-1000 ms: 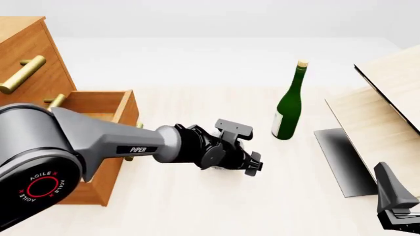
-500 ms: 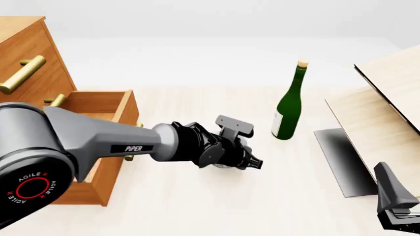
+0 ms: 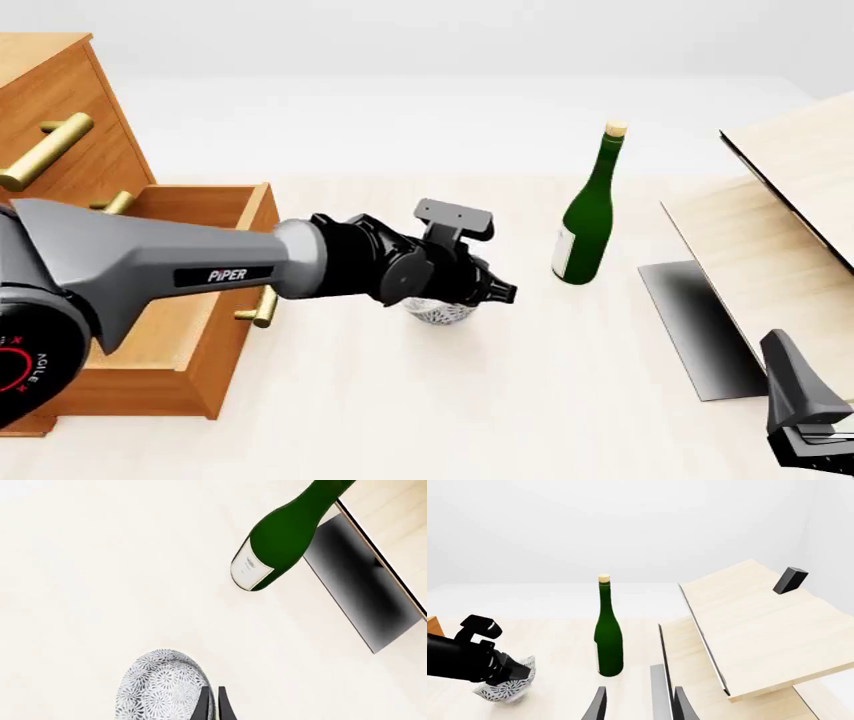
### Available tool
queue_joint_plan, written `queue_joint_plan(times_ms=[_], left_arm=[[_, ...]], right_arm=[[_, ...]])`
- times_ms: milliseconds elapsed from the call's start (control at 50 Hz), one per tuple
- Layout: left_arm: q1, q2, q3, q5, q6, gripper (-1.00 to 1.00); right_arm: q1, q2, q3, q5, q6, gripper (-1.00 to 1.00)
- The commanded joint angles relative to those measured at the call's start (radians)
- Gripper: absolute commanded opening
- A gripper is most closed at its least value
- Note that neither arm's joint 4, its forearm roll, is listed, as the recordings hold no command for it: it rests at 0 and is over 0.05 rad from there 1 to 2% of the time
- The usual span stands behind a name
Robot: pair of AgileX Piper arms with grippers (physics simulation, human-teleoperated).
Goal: Put the bowl in the bottom drawer of the cabinet.
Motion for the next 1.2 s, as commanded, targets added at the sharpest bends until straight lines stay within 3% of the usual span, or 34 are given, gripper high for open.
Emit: queue_joint_plan(times_ms=[20,340,1200], left_arm=[[0.026,-0.055,-0.016,0.028,0.041,-1.0],[0.034,-0.139,-0.004,0.04,0.069,-1.0],[0.049,-0.398,0.184,-0.044,0.099,-1.0]], right_arm=[[0.0,0.0,0.0,0.0,0.0,1.0],[0.0,0.0,0.0,0.0,0.0,1.0],[0.0,0.0,0.0,0.0,0.0,1.0]])
